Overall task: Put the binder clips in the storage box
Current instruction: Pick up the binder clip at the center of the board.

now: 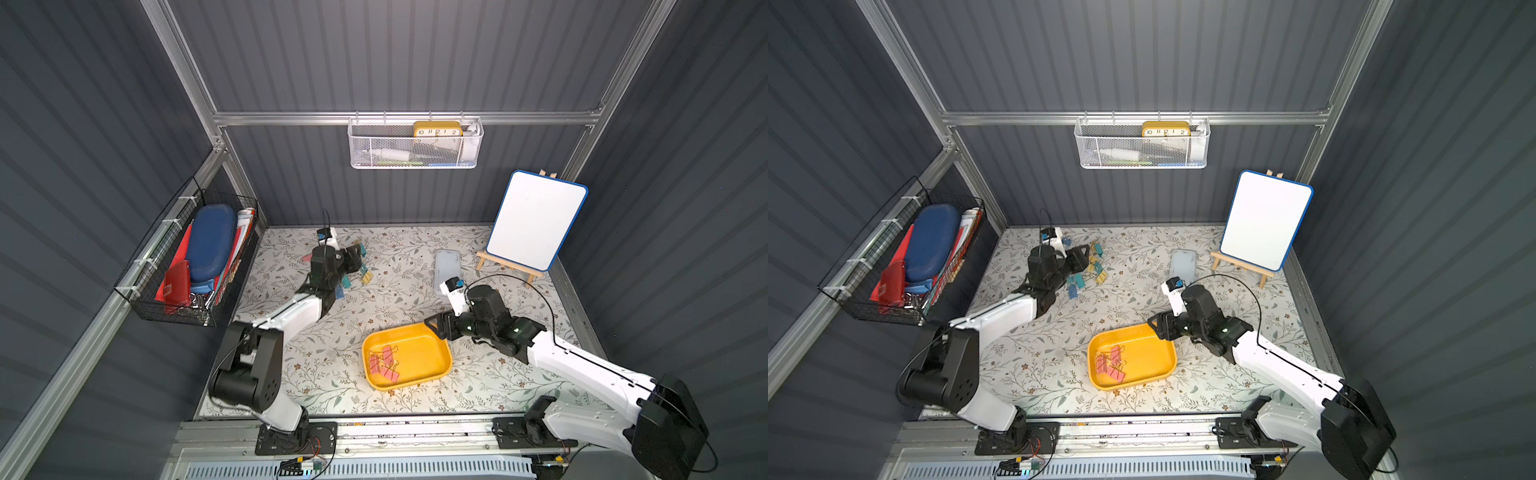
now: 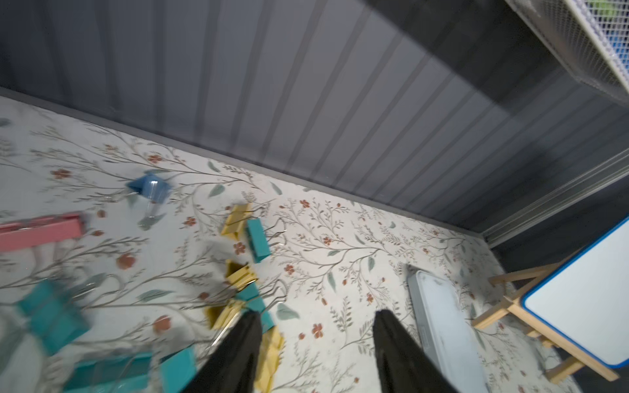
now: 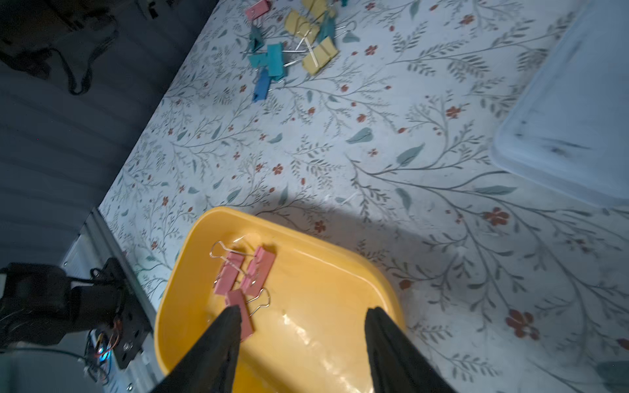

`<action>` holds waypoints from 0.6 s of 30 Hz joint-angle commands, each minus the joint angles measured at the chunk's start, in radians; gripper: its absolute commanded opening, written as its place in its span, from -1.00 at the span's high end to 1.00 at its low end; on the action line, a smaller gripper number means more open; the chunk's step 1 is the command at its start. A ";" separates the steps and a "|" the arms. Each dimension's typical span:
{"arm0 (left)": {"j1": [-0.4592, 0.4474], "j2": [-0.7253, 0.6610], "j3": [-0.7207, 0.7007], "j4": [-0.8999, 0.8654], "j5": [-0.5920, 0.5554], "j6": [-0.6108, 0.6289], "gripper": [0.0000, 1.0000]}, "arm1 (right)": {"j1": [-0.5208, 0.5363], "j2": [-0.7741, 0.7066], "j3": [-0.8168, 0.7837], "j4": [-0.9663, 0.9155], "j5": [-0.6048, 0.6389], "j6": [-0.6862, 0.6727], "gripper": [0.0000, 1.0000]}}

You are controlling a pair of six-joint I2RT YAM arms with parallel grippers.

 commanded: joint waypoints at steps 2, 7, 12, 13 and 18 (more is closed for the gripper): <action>0.002 0.175 0.194 -0.213 0.127 0.066 0.10 | -0.099 0.036 -0.020 0.159 -0.174 0.013 -0.28; 0.008 0.318 0.315 -0.261 0.126 0.060 0.08 | -0.124 0.038 -0.046 0.194 -0.234 -0.039 -0.43; 0.009 0.391 0.349 -0.290 0.081 0.056 0.11 | -0.158 0.041 -0.080 0.235 -0.277 -0.028 -0.48; 0.009 0.399 0.351 -0.295 0.080 0.055 0.17 | -0.160 0.040 -0.086 0.254 -0.285 -0.016 -0.49; 0.009 0.420 0.355 -0.301 0.105 0.058 0.39 | -0.160 0.079 -0.086 0.298 -0.300 0.018 -0.49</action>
